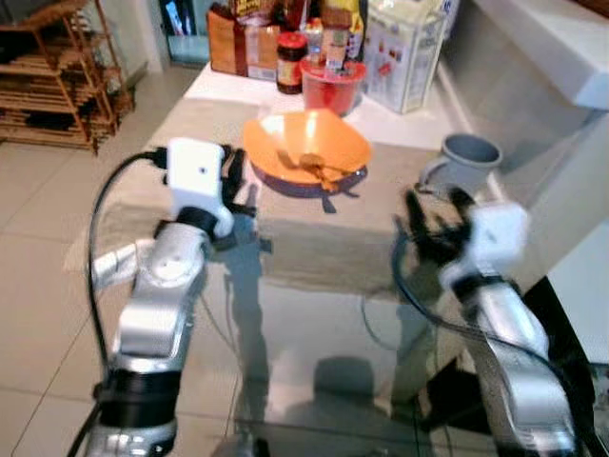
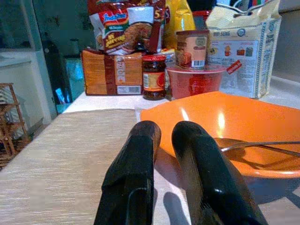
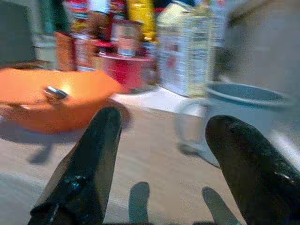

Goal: Setting the table

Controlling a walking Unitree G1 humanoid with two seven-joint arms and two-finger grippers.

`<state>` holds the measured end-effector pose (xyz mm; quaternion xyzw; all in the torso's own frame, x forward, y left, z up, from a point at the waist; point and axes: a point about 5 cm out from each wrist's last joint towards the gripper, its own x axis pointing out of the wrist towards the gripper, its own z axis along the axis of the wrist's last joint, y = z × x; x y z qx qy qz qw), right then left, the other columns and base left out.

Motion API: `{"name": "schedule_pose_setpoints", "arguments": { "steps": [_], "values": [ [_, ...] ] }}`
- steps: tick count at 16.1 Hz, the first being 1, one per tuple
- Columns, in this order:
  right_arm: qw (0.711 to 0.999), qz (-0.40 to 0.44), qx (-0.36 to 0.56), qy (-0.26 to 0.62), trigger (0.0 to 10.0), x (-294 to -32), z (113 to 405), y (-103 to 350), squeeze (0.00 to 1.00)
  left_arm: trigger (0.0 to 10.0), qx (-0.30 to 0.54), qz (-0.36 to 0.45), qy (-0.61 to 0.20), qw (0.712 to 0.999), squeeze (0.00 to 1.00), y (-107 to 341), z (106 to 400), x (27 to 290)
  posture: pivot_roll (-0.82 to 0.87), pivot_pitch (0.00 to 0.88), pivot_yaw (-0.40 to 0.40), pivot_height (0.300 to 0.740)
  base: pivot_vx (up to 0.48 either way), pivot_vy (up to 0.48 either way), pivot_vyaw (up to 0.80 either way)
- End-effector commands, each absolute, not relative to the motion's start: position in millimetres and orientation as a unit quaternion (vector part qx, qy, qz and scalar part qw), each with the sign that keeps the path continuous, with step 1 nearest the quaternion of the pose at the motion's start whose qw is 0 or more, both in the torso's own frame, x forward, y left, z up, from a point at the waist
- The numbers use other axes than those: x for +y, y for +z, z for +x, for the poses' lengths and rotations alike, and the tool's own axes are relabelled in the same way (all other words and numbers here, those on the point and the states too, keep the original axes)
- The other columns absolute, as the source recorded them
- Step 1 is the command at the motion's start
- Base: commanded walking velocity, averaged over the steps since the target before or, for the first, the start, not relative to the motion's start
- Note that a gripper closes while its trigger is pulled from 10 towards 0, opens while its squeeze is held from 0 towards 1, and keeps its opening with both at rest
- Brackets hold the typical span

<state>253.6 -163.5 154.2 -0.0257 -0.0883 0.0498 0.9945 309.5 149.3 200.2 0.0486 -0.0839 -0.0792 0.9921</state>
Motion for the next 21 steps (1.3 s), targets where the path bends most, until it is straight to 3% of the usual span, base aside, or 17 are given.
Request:
{"name": "schedule_pose_setpoints", "arguments": {
  "steps": [1, 5, 10, 16, 21],
  "values": [
    [0.993, -0.045, -0.103, 0.031, 10.0, -168, 248, 161, 0.00, 10.0, -0.091, 0.045, -0.077, 0.992, 0.00, 202, 308, 152, 0.00, 0.000, -0.006, 0.718, 0.000, 0.000, 0.00],
    [0.997, -0.037, -0.066, -0.001, 10.0, -172, 227, 140, 0.00, 10.0, -0.041, 0.018, -0.091, 0.995, 0.00, 169, 284, 148, -0.01, 0.000, -0.004, 0.718, 0.000, 0.000, 0.00],
    [0.996, -0.046, -0.073, 0.012, 10.0, -163, 235, 143, 0.00, 10.0, -0.058, 0.022, -0.099, 0.993, 0.00, 178, 293, 142, -0.01, 0.000, 0.001, 0.718, 0.000, 0.000, 0.00],
    [0.996, -0.047, -0.073, 0.024, 10.0, -157, 237, 143, 0.00, 10.0, -0.065, 0.026, -0.092, 0.993, 0.00, 181, 294, 137, -0.01, 0.000, -0.008, 0.718, 0.000, -0.439, 0.00],
    [0.996, -0.047, -0.071, 0.031, 10.0, -153, 242, 142, 0.00, 10.0, -0.066, 0.026, -0.076, 0.995, 0.00, 183, 300, 140, 0.00, 0.000, -0.011, 0.718, 0.000, 0.000, 0.00]
  ]
}}
